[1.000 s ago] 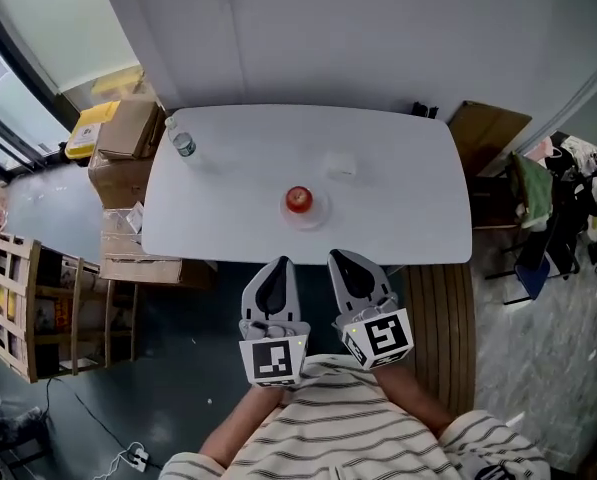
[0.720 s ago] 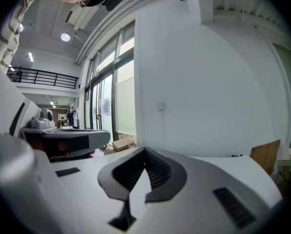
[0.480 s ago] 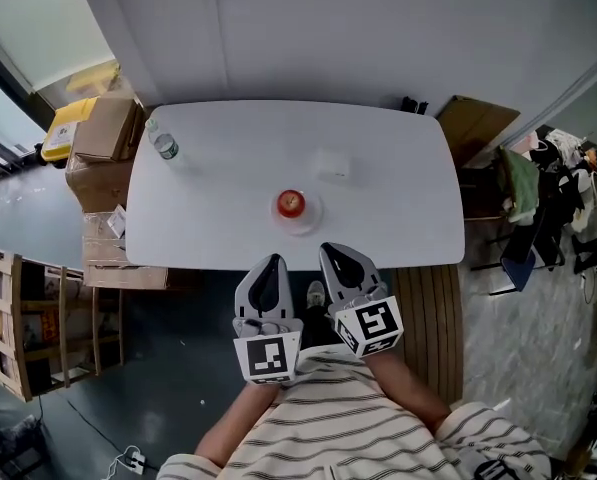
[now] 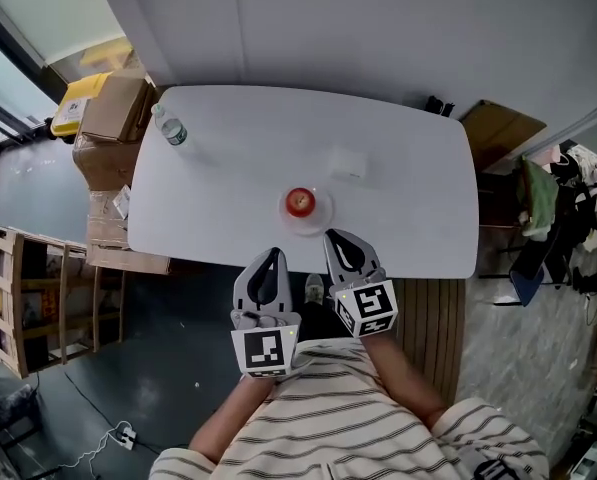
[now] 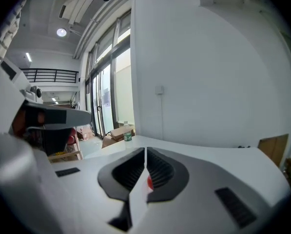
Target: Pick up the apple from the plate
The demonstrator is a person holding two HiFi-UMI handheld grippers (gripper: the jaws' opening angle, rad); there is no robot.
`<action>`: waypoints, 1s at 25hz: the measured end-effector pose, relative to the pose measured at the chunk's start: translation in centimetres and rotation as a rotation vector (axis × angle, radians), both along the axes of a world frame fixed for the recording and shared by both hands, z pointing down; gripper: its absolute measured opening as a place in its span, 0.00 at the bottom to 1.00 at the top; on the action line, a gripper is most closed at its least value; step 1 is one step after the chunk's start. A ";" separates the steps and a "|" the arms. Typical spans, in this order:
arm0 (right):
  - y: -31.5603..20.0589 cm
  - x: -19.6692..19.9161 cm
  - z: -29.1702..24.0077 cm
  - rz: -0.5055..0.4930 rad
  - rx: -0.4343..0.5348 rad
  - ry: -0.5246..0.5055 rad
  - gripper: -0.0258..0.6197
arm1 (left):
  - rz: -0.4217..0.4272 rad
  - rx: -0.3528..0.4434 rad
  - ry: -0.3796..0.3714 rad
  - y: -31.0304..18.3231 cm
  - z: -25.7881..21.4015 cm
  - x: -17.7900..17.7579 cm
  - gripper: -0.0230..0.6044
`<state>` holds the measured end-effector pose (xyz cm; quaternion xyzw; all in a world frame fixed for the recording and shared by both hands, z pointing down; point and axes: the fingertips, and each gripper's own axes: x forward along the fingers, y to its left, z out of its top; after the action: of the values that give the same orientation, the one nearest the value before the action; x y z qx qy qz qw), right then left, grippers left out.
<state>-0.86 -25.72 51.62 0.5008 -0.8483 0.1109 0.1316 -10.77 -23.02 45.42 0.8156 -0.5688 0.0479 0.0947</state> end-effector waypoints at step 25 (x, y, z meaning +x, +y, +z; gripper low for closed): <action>-8.0 -0.3 15.1 -0.142 -0.151 0.082 0.48 | -0.064 -0.099 -0.149 -3.7 3.5 0.3 0.04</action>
<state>-1.20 -33.72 66.73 0.4324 -0.8647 0.1444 0.2110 -10.48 -26.76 48.90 0.7855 -0.5969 0.1333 0.0939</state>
